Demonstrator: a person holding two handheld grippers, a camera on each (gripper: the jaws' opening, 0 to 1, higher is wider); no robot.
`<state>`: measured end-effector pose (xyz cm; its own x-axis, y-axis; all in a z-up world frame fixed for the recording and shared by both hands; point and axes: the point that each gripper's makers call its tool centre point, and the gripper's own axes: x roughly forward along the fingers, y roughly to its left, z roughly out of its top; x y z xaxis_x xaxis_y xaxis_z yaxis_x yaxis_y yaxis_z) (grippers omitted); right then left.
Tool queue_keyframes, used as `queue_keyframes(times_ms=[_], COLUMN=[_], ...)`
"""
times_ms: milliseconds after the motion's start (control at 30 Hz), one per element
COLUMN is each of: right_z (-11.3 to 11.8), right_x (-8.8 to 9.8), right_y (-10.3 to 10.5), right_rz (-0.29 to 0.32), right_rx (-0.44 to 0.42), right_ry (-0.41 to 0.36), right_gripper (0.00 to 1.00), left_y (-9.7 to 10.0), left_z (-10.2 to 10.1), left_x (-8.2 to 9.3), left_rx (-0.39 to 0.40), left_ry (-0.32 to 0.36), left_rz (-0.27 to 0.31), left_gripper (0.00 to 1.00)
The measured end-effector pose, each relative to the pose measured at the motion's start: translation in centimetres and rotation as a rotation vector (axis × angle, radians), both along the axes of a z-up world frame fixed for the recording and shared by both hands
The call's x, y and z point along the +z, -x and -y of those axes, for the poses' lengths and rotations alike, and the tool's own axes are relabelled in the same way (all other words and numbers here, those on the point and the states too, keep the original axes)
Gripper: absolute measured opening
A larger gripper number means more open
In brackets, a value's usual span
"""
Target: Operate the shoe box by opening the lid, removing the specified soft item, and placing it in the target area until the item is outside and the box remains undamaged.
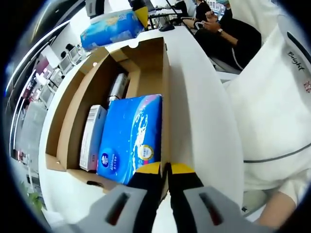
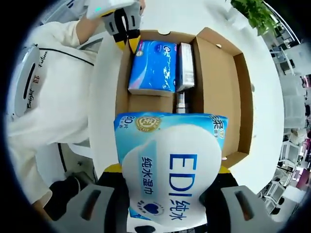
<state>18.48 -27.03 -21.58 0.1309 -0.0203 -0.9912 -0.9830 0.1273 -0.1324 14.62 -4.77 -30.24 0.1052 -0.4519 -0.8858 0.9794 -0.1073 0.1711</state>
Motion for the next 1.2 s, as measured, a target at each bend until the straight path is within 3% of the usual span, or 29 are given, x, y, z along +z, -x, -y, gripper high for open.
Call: queue_keyframes(times_ms=[300, 567, 667, 1200], right_z=[3.5, 4.9, 5.7, 10.4], right_x=[-0.3, 0.1, -0.2, -2.3], right_y=[0.1, 0.3, 0.5, 0.8], right_rz=[0.014, 0.024, 0.044, 0.016], right_rx=[-0.032, -0.05, 0.0, -0.045], right_ry=[0.013, 0.007, 0.021, 0.082], right_gripper=[0.61, 0.61, 0.61, 0.61], left_y=[0.0, 0.0, 0.0, -0.1], left_z=[0.0, -0.1, 0.0, 0.0], left_x=[0.0, -0.1, -0.1, -0.1], left_rx=[0.002, 0.015, 0.016, 0.015], left_ry=[-0.005, -0.02, -0.024, -0.025], left_rz=[-0.009, -0.002, 0.001, -0.004], left_gripper=[0.04, 0.04, 0.04, 0.04])
